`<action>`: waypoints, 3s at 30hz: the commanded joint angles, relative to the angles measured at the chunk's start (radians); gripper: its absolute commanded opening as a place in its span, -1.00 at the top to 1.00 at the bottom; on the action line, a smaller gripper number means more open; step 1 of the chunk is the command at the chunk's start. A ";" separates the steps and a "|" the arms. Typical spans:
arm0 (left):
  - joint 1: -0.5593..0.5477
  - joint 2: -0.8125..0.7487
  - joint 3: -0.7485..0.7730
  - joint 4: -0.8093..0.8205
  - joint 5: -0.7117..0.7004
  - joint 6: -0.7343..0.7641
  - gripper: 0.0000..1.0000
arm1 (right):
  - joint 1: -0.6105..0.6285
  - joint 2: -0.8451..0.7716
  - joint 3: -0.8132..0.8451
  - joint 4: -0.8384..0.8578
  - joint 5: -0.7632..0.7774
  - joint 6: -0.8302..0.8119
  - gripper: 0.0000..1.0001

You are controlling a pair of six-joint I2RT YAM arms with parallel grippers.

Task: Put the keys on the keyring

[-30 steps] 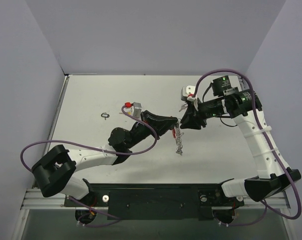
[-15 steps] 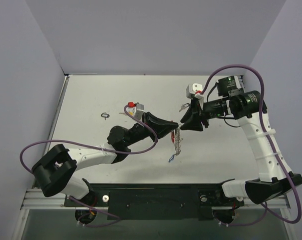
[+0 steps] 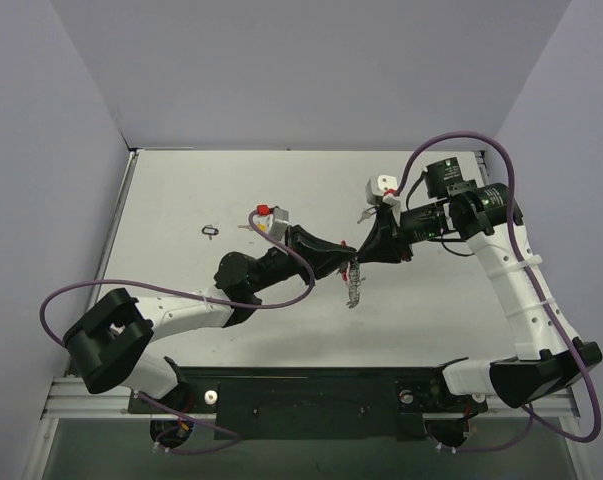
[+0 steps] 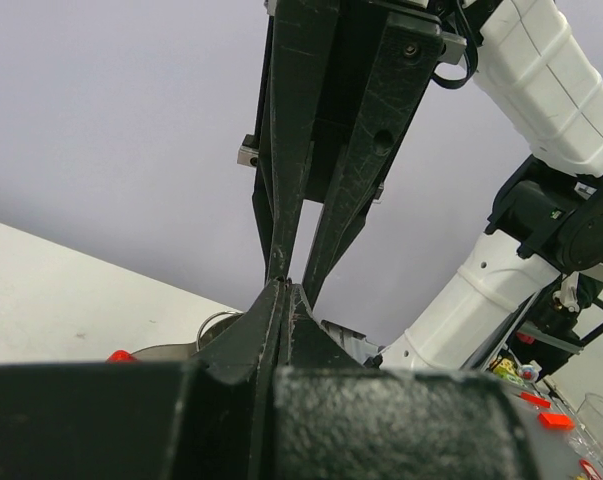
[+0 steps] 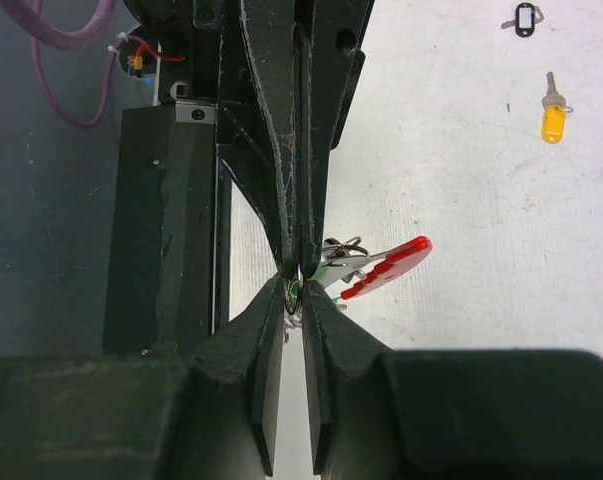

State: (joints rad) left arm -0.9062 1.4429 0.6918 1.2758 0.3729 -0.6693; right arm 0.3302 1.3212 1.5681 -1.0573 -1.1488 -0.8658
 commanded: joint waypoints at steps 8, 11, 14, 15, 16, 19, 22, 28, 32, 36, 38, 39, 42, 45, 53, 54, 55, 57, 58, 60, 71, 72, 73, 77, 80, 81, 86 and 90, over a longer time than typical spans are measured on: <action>0.007 -0.018 -0.006 0.188 -0.008 -0.006 1.00 | 0.012 0.010 0.009 -0.021 -0.002 0.022 1.00; 0.010 -0.027 -0.020 0.175 -0.009 -0.009 1.00 | 0.010 0.006 0.033 -0.036 0.032 0.030 1.00; 0.024 -0.042 -0.026 0.148 -0.009 -0.016 1.00 | 0.010 0.004 0.050 -0.062 0.049 0.007 1.00; 0.027 -0.045 -0.031 0.131 -0.008 -0.021 0.98 | 0.012 0.006 0.052 -0.073 0.049 -0.002 1.00; 0.032 -0.056 -0.032 0.119 -0.005 -0.023 0.91 | 0.013 0.009 0.053 -0.079 0.057 -0.009 1.00; 0.038 -0.085 -0.038 0.060 0.008 -0.024 0.51 | 0.029 0.016 0.061 -0.107 0.081 -0.032 1.00; 0.053 -0.125 -0.048 0.011 0.018 -0.024 0.30 | 0.046 0.036 0.082 -0.150 0.115 -0.061 1.00; 0.075 -0.222 -0.028 -0.268 0.083 0.098 0.16 | 0.079 0.070 0.142 -0.240 0.196 -0.111 1.00; 0.038 -0.275 0.084 -0.696 0.132 0.357 0.13 | 0.136 0.144 0.256 -0.410 0.307 -0.205 1.00; -0.016 -0.291 0.170 -0.984 0.078 0.589 0.09 | 0.168 0.210 0.355 -0.514 0.400 -0.225 1.00; -0.034 -0.291 0.190 -1.020 0.048 0.634 0.08 | 0.184 0.213 0.354 -0.514 0.448 -0.226 1.00; -0.042 -0.289 0.192 -1.017 0.032 0.639 0.08 | 0.185 0.214 0.357 -0.514 0.468 -0.225 1.00; -0.054 -0.285 0.187 -0.959 -0.009 0.654 0.08 | 0.204 0.217 0.357 -0.514 0.492 -0.220 1.00; -0.069 -0.280 0.186 -0.931 -0.092 0.663 0.08 | 0.210 0.217 0.354 -0.514 0.498 -0.219 1.00; -0.080 -0.247 0.143 -0.770 -0.144 0.705 0.15 | 0.217 0.219 0.342 -0.512 0.475 -0.223 1.00; -0.080 -0.240 0.144 -0.747 -0.140 0.697 0.17 | 0.216 0.219 0.342 -0.512 0.469 -0.223 1.00; -0.080 -0.227 0.144 -0.724 -0.137 0.683 0.19 | 0.217 0.219 0.342 -0.512 0.466 -0.225 1.00; -0.082 -0.211 0.141 -0.687 -0.135 0.677 0.22 | 0.216 0.216 0.343 -0.512 0.454 -0.225 1.00; -0.082 -0.204 0.138 -0.678 -0.135 0.675 0.23 | 0.216 0.216 0.343 -0.512 0.446 -0.225 1.00; -0.082 -0.191 0.137 -0.652 -0.135 0.648 0.25 | 0.216 0.217 0.346 -0.512 0.440 -0.223 1.00; -0.085 -0.164 0.129 -0.625 -0.138 0.643 0.30 | 0.214 0.216 0.345 -0.512 0.419 -0.223 1.00; -0.085 -0.164 0.132 -0.625 -0.138 0.643 0.32 | 0.216 0.216 0.343 -0.514 0.417 -0.223 1.00; -0.083 -0.161 0.132 -0.625 -0.138 0.645 0.33 | 0.214 0.216 0.345 -0.512 0.416 -0.225 1.00; -0.083 -0.156 0.137 -0.635 -0.137 0.649 0.39 | 0.214 0.213 0.343 -0.514 0.411 -0.225 1.00; -0.083 -0.148 0.143 -0.650 -0.132 0.654 0.43 | 0.214 0.213 0.345 -0.512 0.408 -0.225 1.00; -0.085 -0.148 0.141 -0.651 -0.132 0.654 0.44 | 0.214 0.213 0.342 -0.512 0.406 -0.223 1.00; -0.083 -0.148 0.143 -0.647 -0.127 0.651 0.95 | 0.214 0.210 0.334 -0.514 0.402 -0.226 1.00; -0.083 -0.153 0.141 -0.627 -0.126 0.631 1.00 | 0.214 0.207 0.329 -0.512 0.397 -0.228 1.00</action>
State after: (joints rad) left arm -0.9867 1.2949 0.8196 0.5873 0.2428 -0.0219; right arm 0.5381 1.5429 1.8942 -1.3140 -0.7055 -1.0866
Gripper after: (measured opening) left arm 0.017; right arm 0.005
